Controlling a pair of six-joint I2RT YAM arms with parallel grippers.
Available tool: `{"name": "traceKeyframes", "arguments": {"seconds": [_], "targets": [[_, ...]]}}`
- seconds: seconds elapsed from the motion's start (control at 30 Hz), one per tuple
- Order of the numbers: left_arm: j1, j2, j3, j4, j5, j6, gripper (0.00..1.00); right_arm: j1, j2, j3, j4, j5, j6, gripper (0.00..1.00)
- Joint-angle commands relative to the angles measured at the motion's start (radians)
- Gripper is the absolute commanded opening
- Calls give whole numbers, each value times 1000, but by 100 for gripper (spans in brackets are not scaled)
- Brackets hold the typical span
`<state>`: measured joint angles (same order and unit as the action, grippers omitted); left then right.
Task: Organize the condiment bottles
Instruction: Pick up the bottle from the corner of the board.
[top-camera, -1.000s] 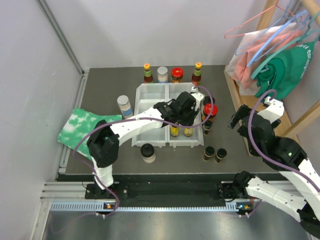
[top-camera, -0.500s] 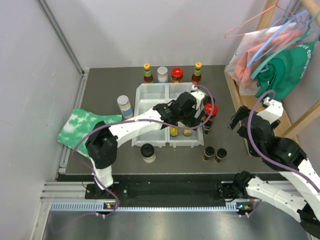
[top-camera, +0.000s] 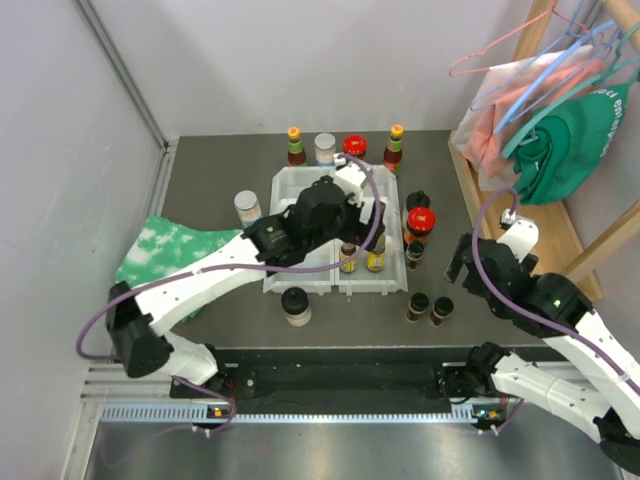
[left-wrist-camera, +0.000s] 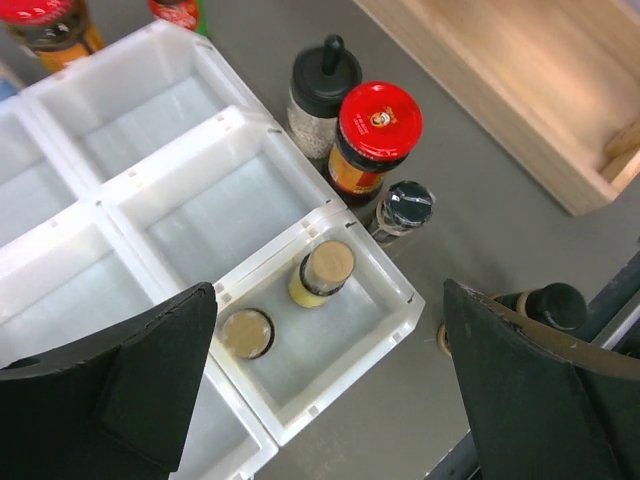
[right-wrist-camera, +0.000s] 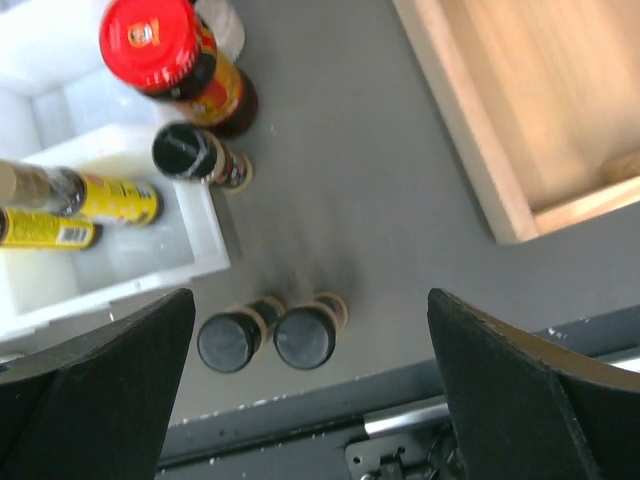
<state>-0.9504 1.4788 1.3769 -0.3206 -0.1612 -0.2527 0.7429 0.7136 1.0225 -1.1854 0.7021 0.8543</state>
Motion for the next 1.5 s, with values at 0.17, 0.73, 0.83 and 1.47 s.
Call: {"name": "traceKeyframes", "arguments": {"seconds": [0.17,0.73,0.83,1.47], "targets": [[-4,-311,-278,-24,-185,-152,99,-8,-6,-79,-45,-207,117,97],[-1,-604,-501,-298,-353,-323,99,-8,18,-225,36,-268,140,92],[-2,-617,-506,-310,-373,-323,99,-8,24,-229,44,-257,137,93],[-2,-703,-527,-256,-515,-223,99,-7,43,-351,181,-273,126,83]]}}
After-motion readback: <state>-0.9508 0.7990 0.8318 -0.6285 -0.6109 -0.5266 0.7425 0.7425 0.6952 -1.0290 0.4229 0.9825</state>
